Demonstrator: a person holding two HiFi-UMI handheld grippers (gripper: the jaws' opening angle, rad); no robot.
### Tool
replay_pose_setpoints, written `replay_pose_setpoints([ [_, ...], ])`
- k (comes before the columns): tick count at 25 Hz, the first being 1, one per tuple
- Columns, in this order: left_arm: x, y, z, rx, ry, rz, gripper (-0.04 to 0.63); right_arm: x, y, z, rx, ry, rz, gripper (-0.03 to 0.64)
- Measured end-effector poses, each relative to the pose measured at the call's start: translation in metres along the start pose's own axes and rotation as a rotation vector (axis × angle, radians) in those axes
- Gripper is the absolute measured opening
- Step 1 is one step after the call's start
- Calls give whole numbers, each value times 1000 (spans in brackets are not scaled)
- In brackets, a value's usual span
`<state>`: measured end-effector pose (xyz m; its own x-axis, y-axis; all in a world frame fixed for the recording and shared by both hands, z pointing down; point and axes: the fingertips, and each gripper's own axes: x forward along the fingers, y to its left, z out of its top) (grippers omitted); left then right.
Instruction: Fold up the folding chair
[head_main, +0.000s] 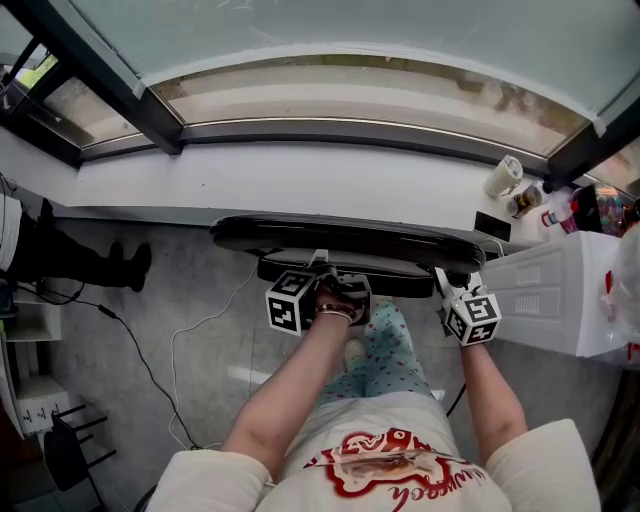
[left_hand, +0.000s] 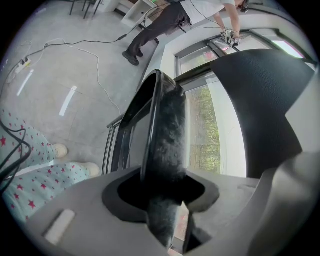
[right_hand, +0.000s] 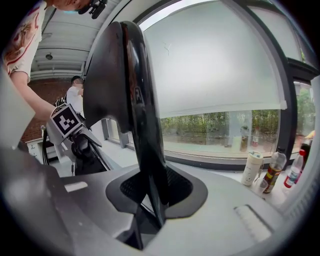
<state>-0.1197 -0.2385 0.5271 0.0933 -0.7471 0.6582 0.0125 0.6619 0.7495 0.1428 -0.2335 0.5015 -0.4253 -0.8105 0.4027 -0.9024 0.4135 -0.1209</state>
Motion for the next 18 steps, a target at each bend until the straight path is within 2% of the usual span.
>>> replay_pose_setpoints([
  [5,14,-11,-2,-24,-7,-11,166,14,-11,9,9,-19,-10,83],
  [18,59,-52,-4,-53,-52,-2,196,61,-45,35,38,9,-12,89],
])
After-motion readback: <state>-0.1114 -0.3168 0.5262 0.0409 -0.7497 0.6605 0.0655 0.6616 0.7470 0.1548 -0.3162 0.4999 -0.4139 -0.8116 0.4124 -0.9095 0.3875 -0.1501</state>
